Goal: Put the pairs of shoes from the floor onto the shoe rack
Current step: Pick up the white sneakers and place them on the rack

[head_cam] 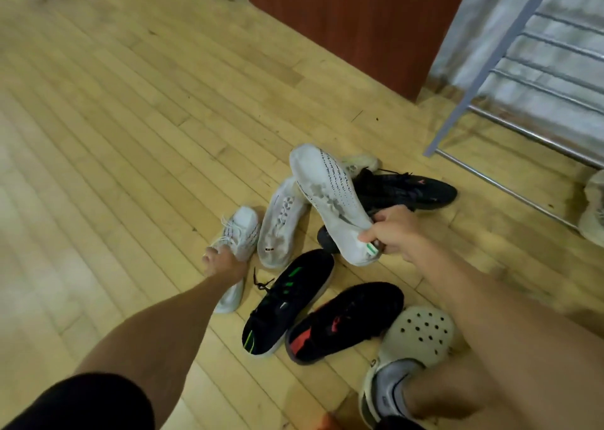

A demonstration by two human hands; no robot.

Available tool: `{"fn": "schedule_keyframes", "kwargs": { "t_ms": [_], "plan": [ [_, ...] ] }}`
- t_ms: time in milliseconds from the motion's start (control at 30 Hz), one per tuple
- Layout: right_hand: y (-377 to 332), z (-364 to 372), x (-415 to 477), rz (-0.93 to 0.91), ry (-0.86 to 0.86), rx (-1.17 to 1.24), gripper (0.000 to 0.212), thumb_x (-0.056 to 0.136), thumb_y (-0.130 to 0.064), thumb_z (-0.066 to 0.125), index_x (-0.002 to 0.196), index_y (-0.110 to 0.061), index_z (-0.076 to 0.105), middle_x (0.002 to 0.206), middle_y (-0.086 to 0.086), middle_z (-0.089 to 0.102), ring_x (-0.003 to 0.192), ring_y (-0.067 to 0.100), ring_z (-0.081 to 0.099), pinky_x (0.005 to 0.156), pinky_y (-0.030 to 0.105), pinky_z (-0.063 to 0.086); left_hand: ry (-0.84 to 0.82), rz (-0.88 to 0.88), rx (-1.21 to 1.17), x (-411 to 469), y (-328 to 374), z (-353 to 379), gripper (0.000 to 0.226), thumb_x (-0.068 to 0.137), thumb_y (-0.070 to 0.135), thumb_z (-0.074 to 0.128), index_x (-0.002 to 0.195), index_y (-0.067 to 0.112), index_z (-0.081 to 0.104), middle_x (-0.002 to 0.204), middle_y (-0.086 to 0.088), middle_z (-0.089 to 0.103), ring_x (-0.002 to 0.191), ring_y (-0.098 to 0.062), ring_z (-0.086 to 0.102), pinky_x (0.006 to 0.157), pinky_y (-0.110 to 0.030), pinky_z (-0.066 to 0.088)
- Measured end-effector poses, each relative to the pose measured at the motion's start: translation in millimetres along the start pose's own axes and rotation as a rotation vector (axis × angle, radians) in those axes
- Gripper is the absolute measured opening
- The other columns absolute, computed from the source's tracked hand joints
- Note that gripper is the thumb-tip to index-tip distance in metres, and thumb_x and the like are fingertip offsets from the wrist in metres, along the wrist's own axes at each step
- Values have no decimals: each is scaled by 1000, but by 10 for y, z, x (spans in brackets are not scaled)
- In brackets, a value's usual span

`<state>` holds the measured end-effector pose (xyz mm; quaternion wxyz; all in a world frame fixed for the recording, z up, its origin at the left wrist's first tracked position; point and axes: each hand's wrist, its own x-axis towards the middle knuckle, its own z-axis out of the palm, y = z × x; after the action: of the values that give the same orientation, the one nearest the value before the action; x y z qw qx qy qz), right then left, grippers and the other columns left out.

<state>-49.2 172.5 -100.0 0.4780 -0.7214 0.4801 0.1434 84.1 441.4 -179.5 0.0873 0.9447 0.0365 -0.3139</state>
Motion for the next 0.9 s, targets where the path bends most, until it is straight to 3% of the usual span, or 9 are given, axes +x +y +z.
{"fn": "schedule_keyframes", "kwargs": {
  "t_ms": [100,233,300,367,467,567,600,700,900],
  "plan": [
    [67,53,71,15,-28,-18,32,65,-9,84,95,-4,72,92,14,74,84,27,71,74,40,61,-8,-205,-121,91,-158,112,72,88,40,56,147,9,25,151,-21,23,134,-44,30,109,-56,31],
    [227,108,45,48,-59,5,28,68,-6,82,94,-8,72,94,14,74,88,28,71,80,44,60,-75,-332,-268,233,-421,317,74,88,41,57,145,1,31,140,-22,43,126,-41,47,101,-49,45],
    [278,133,-14,67,-50,16,37,69,-6,82,104,-4,70,96,14,72,91,29,70,81,43,59,-100,-318,-320,184,-506,381,62,86,33,63,132,-3,45,121,-19,54,107,-36,56,91,-40,50],
    [306,170,-83,96,-40,39,44,68,-5,83,109,-2,67,99,16,72,92,31,70,79,43,59,-179,-273,-392,102,-534,428,47,87,29,63,120,-2,53,107,-16,54,91,-31,53,77,-33,49],
    [314,256,-170,130,-53,82,44,68,-1,82,109,0,67,96,18,71,85,30,70,71,40,60,-213,-273,-410,42,-554,471,43,88,31,61,113,-3,54,104,-17,56,76,-28,51,62,-31,45],
    [265,305,-252,119,-40,102,35,68,0,82,100,2,69,92,18,72,81,29,70,68,39,60,-231,-262,-459,38,-584,410,20,90,12,54,77,-1,48,71,-12,47,55,-22,46,52,-29,38],
    [235,306,-286,106,-30,103,32,68,-1,82,97,2,69,90,16,71,79,28,69,68,39,60,-248,-259,-492,55,-604,382,17,88,5,54,73,0,47,70,-12,47,56,-23,48,52,-30,40],
    [144,298,-389,66,-20,93,27,70,-3,82,93,-5,68,83,12,69,72,23,67,66,35,59,-310,-268,-671,12,-656,183,18,80,-5,65,88,1,49,82,-14,55,66,-27,57,56,-31,51],
    [-138,288,-523,55,-28,106,27,71,-4,81,92,3,66,102,21,70,94,35,68,78,47,59,-385,-184,-765,-38,-549,-370,13,81,-4,68,75,-2,56,79,-13,53,64,-24,52,61,-40,51]
  ]
}}
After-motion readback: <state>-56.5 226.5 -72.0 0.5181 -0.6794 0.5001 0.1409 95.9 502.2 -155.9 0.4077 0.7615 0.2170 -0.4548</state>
